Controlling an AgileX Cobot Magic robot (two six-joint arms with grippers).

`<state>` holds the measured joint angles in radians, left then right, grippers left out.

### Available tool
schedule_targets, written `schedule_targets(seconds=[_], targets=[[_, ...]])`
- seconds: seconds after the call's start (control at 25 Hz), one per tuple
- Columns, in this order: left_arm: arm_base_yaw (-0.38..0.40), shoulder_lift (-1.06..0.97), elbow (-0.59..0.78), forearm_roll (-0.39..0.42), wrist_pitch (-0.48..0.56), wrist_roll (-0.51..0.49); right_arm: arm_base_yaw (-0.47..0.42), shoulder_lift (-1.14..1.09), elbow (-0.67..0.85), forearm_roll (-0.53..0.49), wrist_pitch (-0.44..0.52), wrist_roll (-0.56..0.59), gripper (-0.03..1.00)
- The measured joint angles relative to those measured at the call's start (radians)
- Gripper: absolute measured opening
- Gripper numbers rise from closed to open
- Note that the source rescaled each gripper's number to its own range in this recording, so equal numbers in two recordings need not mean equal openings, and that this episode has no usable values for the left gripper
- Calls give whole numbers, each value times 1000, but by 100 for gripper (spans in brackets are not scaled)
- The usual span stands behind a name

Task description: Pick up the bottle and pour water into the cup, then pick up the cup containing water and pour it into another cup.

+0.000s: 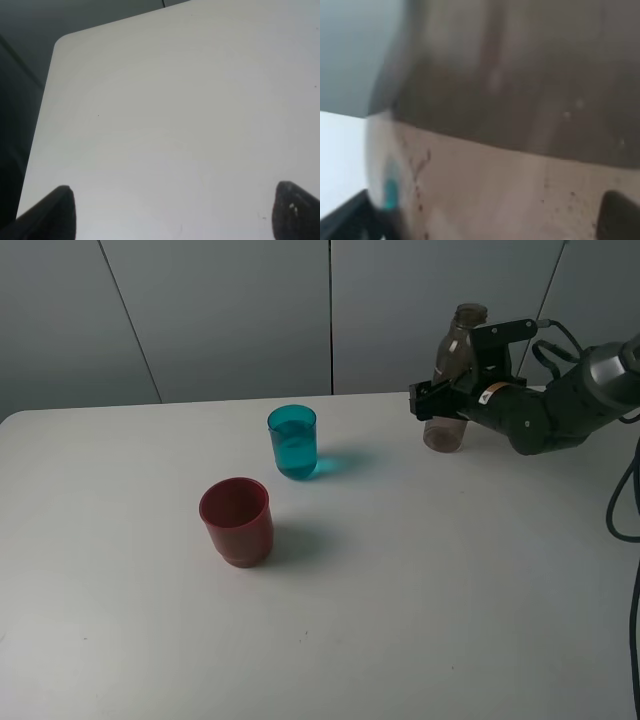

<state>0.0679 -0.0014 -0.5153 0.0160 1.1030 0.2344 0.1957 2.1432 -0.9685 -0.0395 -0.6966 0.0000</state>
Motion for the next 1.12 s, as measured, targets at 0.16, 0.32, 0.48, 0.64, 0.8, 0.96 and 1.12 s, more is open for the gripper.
schedule_targets(seconds=[0.16, 0.32, 0.48, 0.64, 0.8, 0.96, 1.12], targets=[[0, 0, 0, 0, 0, 0, 0, 0, 8, 0, 10, 11, 99], [0, 0, 0, 0, 0, -4, 0, -28, 52, 0, 27, 14, 99], [0, 0, 0, 0, 0, -4, 0, -91, 130, 2, 29, 14, 99], [0, 0, 0, 0, 0, -4, 0, -155, 226, 2, 29, 14, 100], [0, 0, 0, 0, 0, -4, 0, -230, 332, 0, 29, 15, 100], [0, 0, 0, 0, 0, -4, -2, -307, 422, -91, 29, 63, 100], [0, 0, 0, 0, 0, -4, -4, -339, 457, -330, 26, 178, 100]])
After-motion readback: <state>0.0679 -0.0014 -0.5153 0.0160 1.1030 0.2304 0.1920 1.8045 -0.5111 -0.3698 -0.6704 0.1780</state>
